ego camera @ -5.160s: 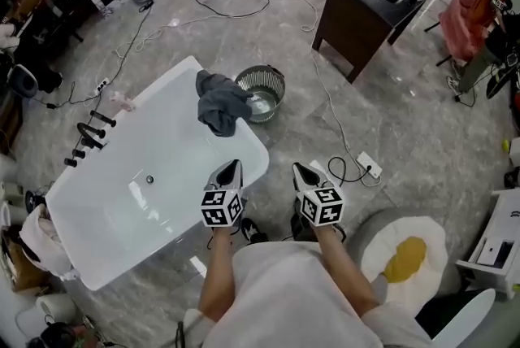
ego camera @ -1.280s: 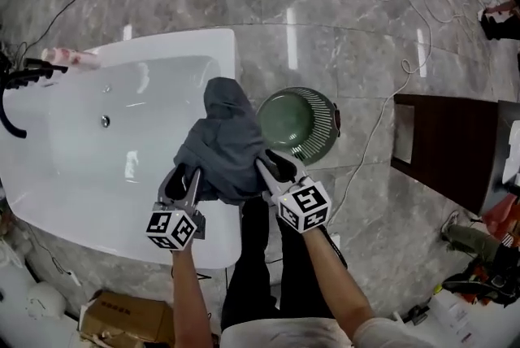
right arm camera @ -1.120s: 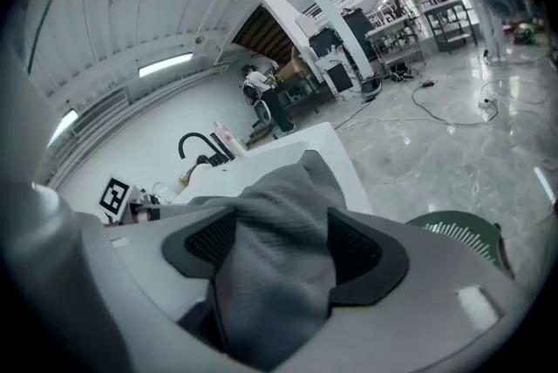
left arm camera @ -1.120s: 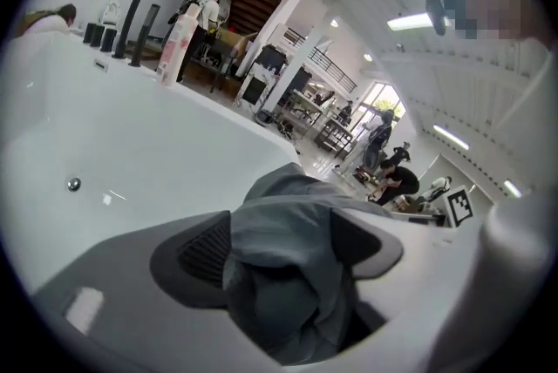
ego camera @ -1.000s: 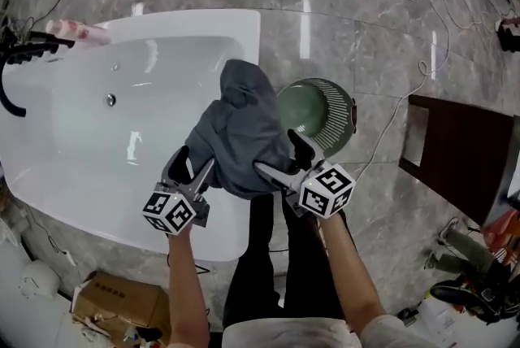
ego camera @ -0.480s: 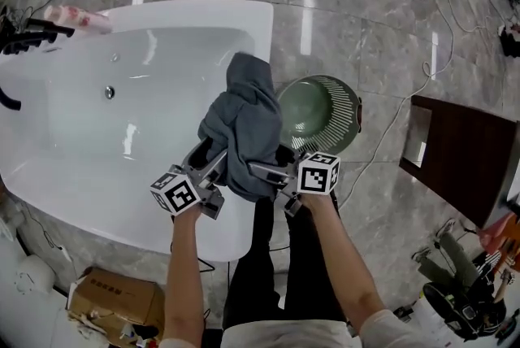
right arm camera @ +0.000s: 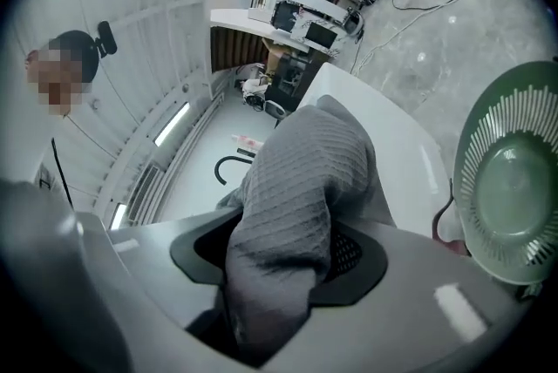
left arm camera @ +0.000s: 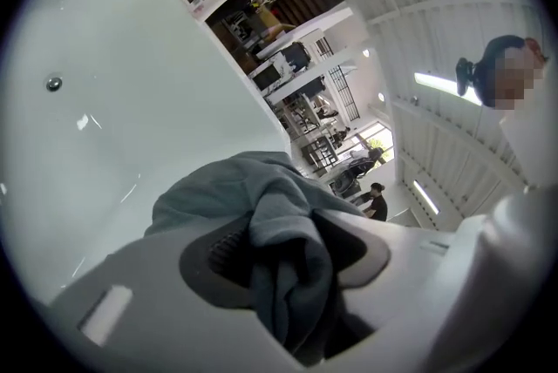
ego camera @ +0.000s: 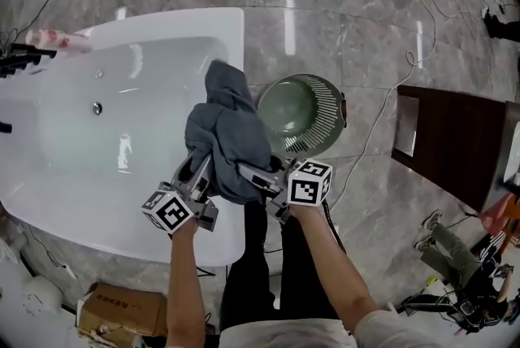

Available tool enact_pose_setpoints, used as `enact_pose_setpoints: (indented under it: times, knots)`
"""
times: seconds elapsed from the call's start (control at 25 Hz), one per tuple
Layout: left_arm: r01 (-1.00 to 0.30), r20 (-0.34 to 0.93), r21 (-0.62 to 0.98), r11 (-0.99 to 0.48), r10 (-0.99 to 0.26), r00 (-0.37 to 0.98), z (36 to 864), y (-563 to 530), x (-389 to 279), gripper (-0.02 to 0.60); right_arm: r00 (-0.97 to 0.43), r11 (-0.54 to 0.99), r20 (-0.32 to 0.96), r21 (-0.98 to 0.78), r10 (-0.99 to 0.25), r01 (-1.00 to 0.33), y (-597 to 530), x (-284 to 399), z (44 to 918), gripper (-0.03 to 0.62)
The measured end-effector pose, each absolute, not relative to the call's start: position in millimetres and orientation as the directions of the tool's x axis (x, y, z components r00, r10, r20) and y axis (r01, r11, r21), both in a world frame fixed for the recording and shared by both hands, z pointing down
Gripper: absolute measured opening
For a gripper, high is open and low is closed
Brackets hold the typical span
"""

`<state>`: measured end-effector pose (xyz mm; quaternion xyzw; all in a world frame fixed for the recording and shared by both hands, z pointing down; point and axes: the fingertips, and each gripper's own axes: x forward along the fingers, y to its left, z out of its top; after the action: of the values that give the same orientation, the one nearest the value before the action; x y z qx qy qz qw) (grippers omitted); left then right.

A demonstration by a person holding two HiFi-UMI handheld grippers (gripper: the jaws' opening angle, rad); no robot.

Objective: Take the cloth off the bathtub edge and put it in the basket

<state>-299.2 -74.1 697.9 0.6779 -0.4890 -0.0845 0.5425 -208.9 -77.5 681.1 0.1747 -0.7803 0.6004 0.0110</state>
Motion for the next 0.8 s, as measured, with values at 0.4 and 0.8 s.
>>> enact_pose_setpoints:
  times: [0.4, 0.8]
  knots:
    - [-0.698, 0.457, 0.716, -0.018, -0.744, 0.488, 678.6, -84.6, -284.2, 0.194, -0.921, 0.287, 0.187, -0.913, -0.341, -0.291, -81.4, -189.6, 663.3, 0.187]
    - [-0.73, 0.465, 0.68, -0.064, -0.733, 0.497, 658.8, -91.0, -253.2, 0.183, -0.91, 0.311, 0.148, -0.908, -0.387, -0.28, -80.6, -156.6, 644.0, 0.172]
